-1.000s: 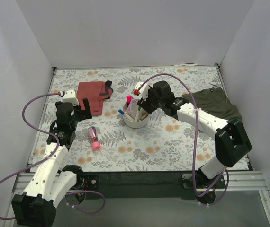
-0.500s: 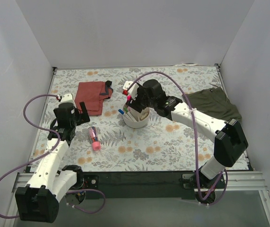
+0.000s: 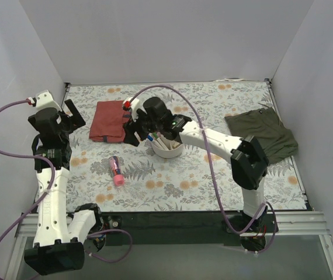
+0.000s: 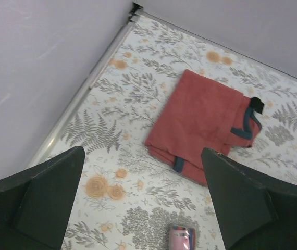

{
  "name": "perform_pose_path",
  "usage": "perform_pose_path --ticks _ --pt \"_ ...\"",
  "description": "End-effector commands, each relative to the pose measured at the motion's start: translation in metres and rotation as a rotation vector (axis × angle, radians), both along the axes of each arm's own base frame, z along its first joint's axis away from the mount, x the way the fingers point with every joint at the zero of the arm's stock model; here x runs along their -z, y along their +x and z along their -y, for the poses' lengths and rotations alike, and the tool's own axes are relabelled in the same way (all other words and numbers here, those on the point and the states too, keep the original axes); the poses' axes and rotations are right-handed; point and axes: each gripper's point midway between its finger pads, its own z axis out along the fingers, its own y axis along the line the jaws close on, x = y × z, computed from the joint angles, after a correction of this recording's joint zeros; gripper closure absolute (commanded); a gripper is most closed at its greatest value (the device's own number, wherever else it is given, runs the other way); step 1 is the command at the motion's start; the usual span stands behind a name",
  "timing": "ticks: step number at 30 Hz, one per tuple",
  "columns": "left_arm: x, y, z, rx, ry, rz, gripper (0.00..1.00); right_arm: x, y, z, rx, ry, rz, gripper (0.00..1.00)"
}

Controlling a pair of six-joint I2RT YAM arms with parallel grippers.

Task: Sort the stationery into containers
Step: Pick up the stationery from the center of the board.

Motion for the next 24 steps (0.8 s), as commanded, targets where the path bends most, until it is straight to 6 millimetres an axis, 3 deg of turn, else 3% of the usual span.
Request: perform_pose_path --ticks 1,2,3,5,6,8,10,11,12,13,15,20,22,24 --pt "0.024 -0.008 -0.025 -0.062 0.074 -0.163 0.02 0.015 -0.053 -0.043 -0.201 0.031 -0.209 0.27" --pt "0.023 -0.01 -0.027 -0.067 0.09 -0.156 0.02 0.027 -0.059 -0.052 -0.27 -0.009 -0.184 0.28" --pt "0.017 -0.013 -0.027 -0.067 0.1 -0.133 0.02 0.028 -0.077 -0.059 -0.364 -0.007 -0.176 0.29" --pt "0.004 -0.012 -0.028 -0.07 0.114 -0.091 0.02 0.035 -0.091 -0.062 -0.487 -0.012 -0.08 0.29" --pt "-0.001 -0.012 -0.03 -0.081 0.121 -0.074 0.02 0.044 -0.101 -0.06 -0.585 -0.024 0.037 0.29" --pt "-0.015 -0.011 -0.035 -0.111 0.133 -0.031 0.02 0.039 -0.112 -0.055 -0.687 -0.01 0.18 0.28" --pt "-0.029 -0.011 -0.035 -0.12 0.136 0.013 0.02 0.05 -0.124 -0.046 -0.841 -0.01 0.385 0.27" --pt "-0.036 -0.009 -0.037 -0.126 0.14 0.039 0.02 0.041 -0.129 -0.041 -0.885 0.004 0.479 0.25" --pt "-0.043 -0.008 -0.036 -0.125 0.144 0.059 0.02 0.053 -0.139 -0.034 -0.942 -0.008 0.532 0.24" --pt "-0.046 -0.007 -0.037 -0.135 0.146 0.072 0.02 0.048 -0.14 -0.032 -1.032 0.003 0.718 0.22" --pt "-0.049 -0.006 -0.039 -0.147 0.154 0.092 0.02 0.054 -0.151 -0.027 -1.149 0.0 0.877 0.21" --pt "-0.042 -0.008 -0.034 -0.14 0.105 0.084 0.02 0.066 -0.156 -0.031 -1.381 -0.004 1.261 0.2" --pt "-0.04 -0.01 -0.03 -0.125 0.081 0.078 0.02 0.078 -0.15 -0.036 -1.441 -0.032 1.327 0.21" --pt "-0.037 -0.013 -0.028 -0.122 0.066 0.07 0.02 0.074 -0.144 -0.043 -1.495 -0.056 1.395 0.22"
